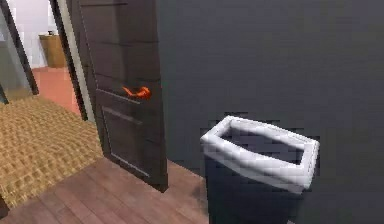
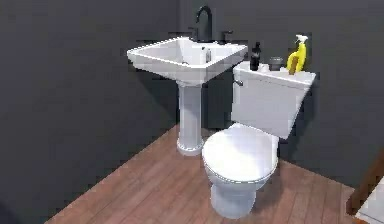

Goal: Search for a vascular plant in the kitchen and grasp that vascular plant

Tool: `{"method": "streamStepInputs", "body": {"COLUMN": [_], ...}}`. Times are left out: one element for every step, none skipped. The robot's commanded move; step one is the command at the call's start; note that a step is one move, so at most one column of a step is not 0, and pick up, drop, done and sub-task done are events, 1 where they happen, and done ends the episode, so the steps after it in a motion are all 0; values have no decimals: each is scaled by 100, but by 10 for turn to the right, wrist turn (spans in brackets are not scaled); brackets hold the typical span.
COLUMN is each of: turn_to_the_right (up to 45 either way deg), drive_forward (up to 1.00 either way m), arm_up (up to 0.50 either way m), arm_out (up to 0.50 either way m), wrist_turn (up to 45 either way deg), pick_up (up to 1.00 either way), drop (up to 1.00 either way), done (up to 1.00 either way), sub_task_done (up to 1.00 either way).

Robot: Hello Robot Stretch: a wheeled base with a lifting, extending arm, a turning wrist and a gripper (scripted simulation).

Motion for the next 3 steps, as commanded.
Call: {"method": "streamStepInputs", "body": {"turn_to_the_right": [-420,0,0], "drive_forward": [0,100,100], "arm_up": [0,0,0], "arm_out": [0,0,0], "wrist_turn": [0,0,0], "pick_up": [0,0,0], "drop": [0,0,0], "done": [0,0,0], "sub_task_done": [0,0,0]}}
